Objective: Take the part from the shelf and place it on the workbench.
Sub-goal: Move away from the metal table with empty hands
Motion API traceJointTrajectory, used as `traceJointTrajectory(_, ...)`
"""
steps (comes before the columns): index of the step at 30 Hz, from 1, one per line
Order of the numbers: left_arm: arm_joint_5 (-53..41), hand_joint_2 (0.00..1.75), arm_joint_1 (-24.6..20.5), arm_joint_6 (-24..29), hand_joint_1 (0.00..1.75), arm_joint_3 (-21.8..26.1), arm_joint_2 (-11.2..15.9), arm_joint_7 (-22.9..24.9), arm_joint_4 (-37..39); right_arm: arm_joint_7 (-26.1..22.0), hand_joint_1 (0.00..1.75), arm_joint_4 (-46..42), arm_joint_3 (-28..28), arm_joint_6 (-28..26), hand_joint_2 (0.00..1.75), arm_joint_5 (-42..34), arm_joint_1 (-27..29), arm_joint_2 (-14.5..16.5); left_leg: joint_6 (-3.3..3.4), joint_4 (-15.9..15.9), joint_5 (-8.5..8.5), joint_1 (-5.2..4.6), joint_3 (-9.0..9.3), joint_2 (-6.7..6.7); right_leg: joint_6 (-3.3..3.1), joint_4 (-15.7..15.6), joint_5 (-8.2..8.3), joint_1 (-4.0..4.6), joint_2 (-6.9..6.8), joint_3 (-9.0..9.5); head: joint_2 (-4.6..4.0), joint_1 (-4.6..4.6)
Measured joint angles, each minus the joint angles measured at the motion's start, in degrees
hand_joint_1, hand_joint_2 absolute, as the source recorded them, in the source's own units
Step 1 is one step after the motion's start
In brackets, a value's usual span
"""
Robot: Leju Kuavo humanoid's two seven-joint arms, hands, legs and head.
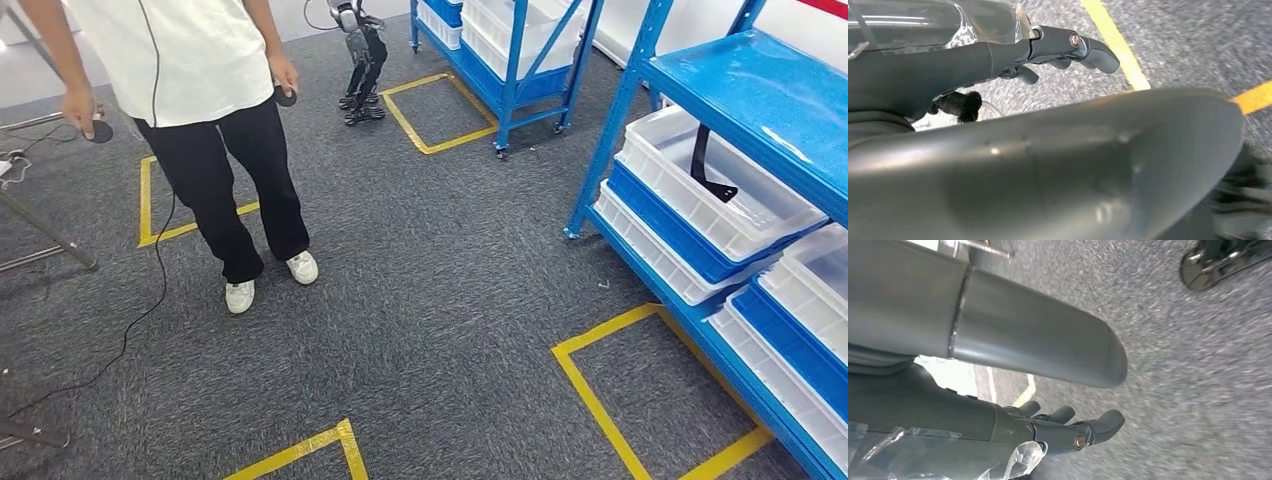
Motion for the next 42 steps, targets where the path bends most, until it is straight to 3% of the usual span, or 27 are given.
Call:
traceJointTrajectory(2, -0.07, 0.0, -0.07, -0.01, 0.0, 0.0, 0.01, 0.0, 0.0, 0.01, 0.0, 0.0, 0.08, 0.0, 0.0, -0.18, -0.05, 0.13, 0.4, -5.87, 2.16, -0.18, 2.38, -2.22, 0.47, 0.03, 0.33, -0.05, 1.31, -0.33, 0.0, -0.01)
traceJointTrajectory(3, -0.09, 0.0, -0.09, -0.01, 0.0, 0.0, 0.02, 0.01, 0.0, 0.03, 0.0, 0.0, 0.11, -0.01, 0.0, -0.27, 0.01, 0.17, 0.43, -6.68, 2.27, -0.29, 2.6, -2.53, 0.8, -0.03, 0.53, -0.12, 1.89, -0.54, 0.0, 0.0)
traceJointTrajectory(5, -0.1, 0.0, -0.15, 0.0, 0.0, 0.0, -0.01, 0.02, 0.0, 0.12, 0.0, 0.01, 0.15, -0.03, 0.0, -0.36, 0.29, 0.1, 0.6, -7.1, 2.77, -0.28, 2.55, -1.29, 1.45, -0.1, 0.83, -0.3, 2.49, -0.95, 0.0, 0.02)
traceJointTrajectory(7, -0.13, 0.0, -0.26, 0.02, 0.0, 0.0, -0.07, 0.03, 0.0, 0.17, 0.0, 0.03, 0.21, -0.04, 0.0, -0.38, 0.39, 0.0, 1.11, -7.76, 3.5, -0.07, 2.46, 0.05, 1.83, 2.12, -0.89, -0.14, 0.25, -2.19, 0.0, 0.17)
traceJointTrajectory(9, -0.13, 0.0, -0.13, 0.02, 0.0, 0.0, -0.09, 0.02, 0.0, 0.16, 0.0, 0.04, 0.29, -0.04, 0.0, -0.42, 0.2, -0.01, 1.46, -8.01, 3.83, -0.11, 2.26, 1.62, 2.07, 9.04, -5.1, 0.0, -2.9, -5.21, 0.01, 0.42)
traceJointTrajectory(11, -0.11, 0.0, 0.19, 0.0, 0.0, 0.0, -0.09, 0.02, 0.0, 0.14, 0.0, 0.03, 0.38, -0.03, 0.0, -0.43, 0.08, 0.04, 1.52, -7.99, 3.85, -0.21, 2.11, 3.47, 2.46, 15.94, -7.93, -0.12, -3.95, -7.83, 0.01, 0.54)
traceJointTrajectory(12, -0.1, 0.0, 0.29, -0.01, 0.0, 0.0, -0.1, 0.02, 0.0, 0.12, 0.0, 0.02, 0.43, -0.02, 0.0, -0.43, 0.1, 0.05, 1.5, -7.97, 3.84, -0.2, 2.09, 4.31, 2.68, 16.58, -7.77, -0.22, -4.19, -7.73, 0.01, 0.52)
traceJointTrajectory(13, -0.1, 0.0, 0.32, -0.02, 0.0, 0.0, -0.12, 0.02, 0.0, 0.11, 0.0, 0.02, 0.49, -0.02, 0.0, -0.44, 0.13, 0.03, 1.45, -7.94, 3.8, -0.13, 2.11, 5.06, 2.89, 14.77, -6.62, -0.33, -4.55, -6.41, 0.0, 0.52)
traceJointTrajectory(15, -0.09, 0.0, 0.25, -0.03, 0.0, 0.0, -0.17, 0.01, 0.0, 0.09, 0.0, 0.02, 0.56, -0.03, 0.0, -0.45, 0.14, -0.05, 1.1, -7.71, 3.59, -0.08, 2.22, 6.26, 3.26, 6.32, -3.34, -0.52, -6.7, -1.46, 0.0, 0.53)
traceJointTrajectory(16, -0.09, 0.0, 0.2, -0.02, 0.0, 0.0, -0.19, 0.0, 0.0, 0.09, 0.0, 0.02, 0.58, -0.03, 0.0, -0.46, 0.1, -0.08, 0.77, -7.48, 3.38, -0.18, 2.25, 6.79, 3.07, 2.67, -2.2, -0.47, -7.64, 0.53, 0.0, 0.51)
traceJointTrajectory(18, -0.07, 0.0, 0.1, 0.0, 0.0, 0.0, -0.2, -0.02, 0.0, 0.08, 0.0, 0.02, 0.61, -0.03, 0.0, -0.49, 0.08, -0.07, 0.14, -7.16, 3.1, -0.49, 2.3, 7.82, 2.29, -0.34, -1.58, -0.27, -8.32, 1.88, 0.0, 0.46)
traceJointTrajectory(20, -0.06, 0.0, -0.1, 0.01, 0.0, 0.0, -0.2, -0.02, 0.0, 0.08, 0.0, 0.02, 0.63, -0.03, 0.0, -0.51, 0.17, -0.09, -0.39, -6.97, 2.92, -0.39, 2.37, 8.45, 1.29, -0.33, -1.28, -0.14, -6.97, 1.56, 0.0, 0.4)
traceJointTrajectory(22, -0.07, 0.0, -0.29, 0.01, 0.0, 0.0, -0.21, -0.02, 0.0, 0.09, 0.0, 0.03, 0.64, -0.03, 0.0, -0.51, 0.15, -0.11, -1.03, -4.65, 1.1, 0.05, 1.53, 6.33, 0.52, -0.44, -0.93, -0.21, -5.9, 1.31, 0.0, 0.35)
traceJointTrajectory(24, -0.07, 0.0, -0.25, 0.01, 0.0, 0.0, -0.22, -0.02, 0.0, 0.09, 0.0, 0.03, 0.66, -0.03, 0.0, -0.5, -0.07, -0.12, -1.54, 2.29, -2.95, 0.34, -1.4, 3.51, 0.01, -0.45, -0.62, -0.26, -4.81, 0.97, 0.0, 0.31)
traceJointTrajectory(26, -0.05, 0.0, -0.02, 0.01, 0.0, 0.0, -0.22, -0.02, 0.0, 0.09, 0.0, 0.02, 0.67, -0.03, 0.0, -0.5, -0.15, -0.11, -1.63, 9.71, -5.91, 0.37, -4.72, 2.76, -0.27, -0.43, -0.38, -0.13, -3.47, 0.65, 0.0, 0.29)
traceJointTrajectory(27, -0.05, 0.0, 0.08, 0.01, 0.0, 0.0, -0.22, -0.02, 0.0, 0.09, 0.0, 0.02, 0.67, -0.02, 0.0, -0.5, -0.09, -0.11, -1.52, 10.85, -5.8, 0.36, -5.25, 2.63, -0.32, -0.43, -0.27, -0.07, -2.71, 0.57, 0.0, 0.29)
traceJointTrajectory(28, -0.05, 0.0, 0.13, 0.01, 0.0, 0.0, -0.22, -0.02, 0.0, 0.09, 0.0, 0.02, 0.68, -0.02, 0.0, -0.51, -0.05, -0.11, -1.28, 9.63, -4.57, 0.33, -4.68, 2.44, -0.29, -0.43, -0.17, -0.03, -1.92, 0.53, 0.0, 0.28)
traceJointTrajectory(29, -0.05, 0.0, 0.12, -0.01, 0.0, 0.0, -0.22, -0.02, 0.0, 0.09, 0.0, 0.02, 0.68, -0.02, 0.0, -0.51, -0.03, -0.11, -0.93, 6.02, -2.45, 0.28, -2.99, 1.96, -0.22, -0.43, -0.07, 0.0, -1.11, 0.53, 0.0, 0.28)
traceJointTrajectory(31, -0.07, 0.0, 0.01, -0.03, 0.0, 0.0, -0.2, -0.02, 0.0, 0.12, 0.0, 0.02, 0.68, -0.03, 0.0, -0.54, -0.09, -0.02, -0.14, -2.68, 1.36, 0.16, 0.92, -0.48, 0.07, -0.41, 0.19, -0.01, 0.3, 0.42, 0.0, 0.28)
traceJointTrajectory(33, -0.07, 0.0, -0.08, -0.04, 0.0, 0.0, -0.18, -0.02, 0.0, 0.14, 0.0, 0.03, 0.69, -0.04, 0.0, -0.55, -0.06, 0.09, 0.2, -6.66, 2.56, -0.09, 2.51, -2.02, 0.61, -0.43, 0.52, -0.11, 1.41, 0.06, 0.0, 0.27)
traceJointTrajectory(35, -0.05, 0.0, -0.13, -0.07, 0.0, 0.0, -0.21, -0.02, 0.0, 0.21, 0.0, 0.07, 0.7, -0.13, 0.0, -0.6, 0.25, -0.02, 0.35, -7.03, 2.86, -0.2, 2.45, -1.06, 1.35, -0.65, 0.95, -0.17, 2.53, -0.34, 0.0, 0.27)
traceJointTrajectory(36, -0.04, 0.0, -0.21, -0.07, 0.0, 0.0, -0.23, -0.02, 0.0, 0.28, 0.0, 0.11, 0.7, -0.18, 0.0, -0.65, 0.37, -0.12, 0.52, -7.31, 3.18, -0.11, 2.42, -0.41, 1.63, -0.44, 0.79, -0.14, 2.15, -0.62, 0.0, 0.31)
traceJointTrajectory(38, -0.06, 0.0, -0.29, -0.07, 0.0, 0.0, -0.29, -0.02, 0.0, 0.4, 0.0, 0.17, 0.72, -0.21, 0.0, -0.79, 0.39, -0.23, 1.01, -7.88, 3.82, 0.13, 2.26, 1.03, 2.06, 2.84, -1.61, 0.1, -0.49, -2.19, 0.01, 0.45)
traceJointTrajectory(40, -0.06, 0.0, -0.1, -0.1, 0.0, 0.0, -0.32, -0.02, 0.0, 0.42, 0.0, 0.17, 0.74, -0.22, 0.0, -0.85, 0.19, -0.16, 1.29, -7.94, 3.97, -0.05, 2.08, 2.66, 2.41, 10.63, -6.06, 0.13, -3.43, -5.39, 0.01, 0.65)
traceJointTrajectory(41, -0.06, 0.0, 0.06, -0.11, 0.0, 0.0, -0.33, -0.02, 0.0, 0.42, 0.0, 0.17, 0.75, -0.22, 0.0, -0.85, 0.14, -0.16, 1.31, -7.91, 3.98, -0.14, 2.01, 3.54, 2.6, 14.21, -7.58, 0.1, -3.93, -6.77, 0.01, 0.7)
traceJointTrajectory(42, -0.05, 0.0, 0.17, -0.11, 0.0, 0.0, -0.33, -0.02, 0.0, 0.42, 0.0, 0.17, 0.75, -0.22, 0.0, -0.85, 0.13, -0.14, 1.31, -7.89, 3.98, -0.2, 1.96, 4.37, 2.75, 16.09, -8.07, 0.06, -4.2, -7.31, 0.01, 0.72)
